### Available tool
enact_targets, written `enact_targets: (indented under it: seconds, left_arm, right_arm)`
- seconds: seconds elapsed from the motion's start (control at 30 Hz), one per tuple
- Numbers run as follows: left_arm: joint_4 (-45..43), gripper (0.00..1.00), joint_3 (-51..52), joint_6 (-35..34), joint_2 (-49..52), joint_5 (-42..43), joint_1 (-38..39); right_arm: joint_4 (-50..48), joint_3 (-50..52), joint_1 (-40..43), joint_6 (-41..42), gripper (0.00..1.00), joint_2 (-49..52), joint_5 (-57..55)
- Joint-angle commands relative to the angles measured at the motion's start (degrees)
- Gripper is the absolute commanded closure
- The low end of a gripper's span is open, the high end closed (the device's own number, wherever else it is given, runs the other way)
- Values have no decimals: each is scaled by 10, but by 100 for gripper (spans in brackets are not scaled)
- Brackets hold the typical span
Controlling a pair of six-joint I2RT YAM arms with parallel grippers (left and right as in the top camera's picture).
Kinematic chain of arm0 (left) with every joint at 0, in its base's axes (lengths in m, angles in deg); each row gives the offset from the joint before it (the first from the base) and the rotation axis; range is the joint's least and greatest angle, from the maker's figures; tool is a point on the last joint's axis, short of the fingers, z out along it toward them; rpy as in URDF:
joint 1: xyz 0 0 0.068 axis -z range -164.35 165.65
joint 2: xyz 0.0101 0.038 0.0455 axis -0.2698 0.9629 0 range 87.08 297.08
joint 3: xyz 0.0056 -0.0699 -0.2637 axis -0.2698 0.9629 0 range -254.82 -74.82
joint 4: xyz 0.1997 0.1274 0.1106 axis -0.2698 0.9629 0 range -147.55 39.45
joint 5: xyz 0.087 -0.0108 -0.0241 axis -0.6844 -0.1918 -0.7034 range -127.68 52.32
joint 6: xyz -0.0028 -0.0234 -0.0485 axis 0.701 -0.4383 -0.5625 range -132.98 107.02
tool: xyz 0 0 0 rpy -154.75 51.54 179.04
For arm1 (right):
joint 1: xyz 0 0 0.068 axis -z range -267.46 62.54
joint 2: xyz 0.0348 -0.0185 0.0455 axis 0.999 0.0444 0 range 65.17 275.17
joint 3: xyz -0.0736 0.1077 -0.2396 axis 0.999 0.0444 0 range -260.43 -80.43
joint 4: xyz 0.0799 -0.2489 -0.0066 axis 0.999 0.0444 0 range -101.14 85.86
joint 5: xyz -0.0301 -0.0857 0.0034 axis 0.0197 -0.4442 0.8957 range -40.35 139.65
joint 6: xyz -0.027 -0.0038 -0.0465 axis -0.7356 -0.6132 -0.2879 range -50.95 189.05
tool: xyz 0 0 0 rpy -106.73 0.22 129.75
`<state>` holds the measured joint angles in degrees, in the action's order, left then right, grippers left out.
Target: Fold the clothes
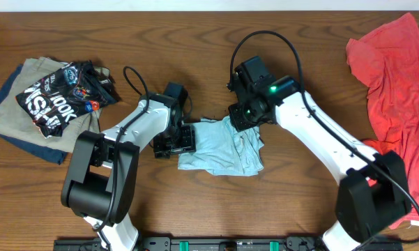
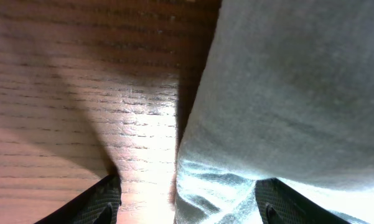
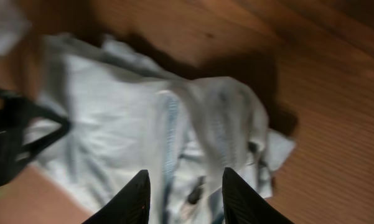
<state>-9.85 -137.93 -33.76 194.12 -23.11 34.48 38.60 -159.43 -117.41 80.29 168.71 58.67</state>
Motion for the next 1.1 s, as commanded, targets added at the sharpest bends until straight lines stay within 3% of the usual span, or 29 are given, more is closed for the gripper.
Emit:
enact_targets:
  seconds: [0.0, 0.1, 0.13, 0.33, 0.4, 0.57, 0.73, 1.07]
  left_arm:
    - [-1, 30, 18, 1, 4, -11, 0]
    - [-1, 30, 18, 1, 4, -11, 0]
    - [-1, 30, 18, 1, 4, -11, 0]
    - [-1, 29, 18, 1, 4, -11, 0]
    - [-1, 30, 18, 1, 4, -11, 0]
    - [-2, 30, 18, 1, 4, -11, 0]
    - [-3, 30, 18, 1, 4, -11, 0]
    - [-7, 30, 18, 2, 4, -11, 0]
  right_arm:
    - [-1, 3, -1, -6, 67, 47, -41]
    - [3, 3, -1, -6, 87, 75, -41]
    - [5, 3, 0, -6, 99, 83, -43]
    - [21, 3, 26, 132, 99, 85, -196]
    - [21, 3, 41, 136, 83, 82, -207]
    - [43, 3, 81, 136, 80, 81, -207]
    - [63, 2, 94, 118, 85, 72, -155]
    - [72, 2, 83, 67, 82, -25, -19]
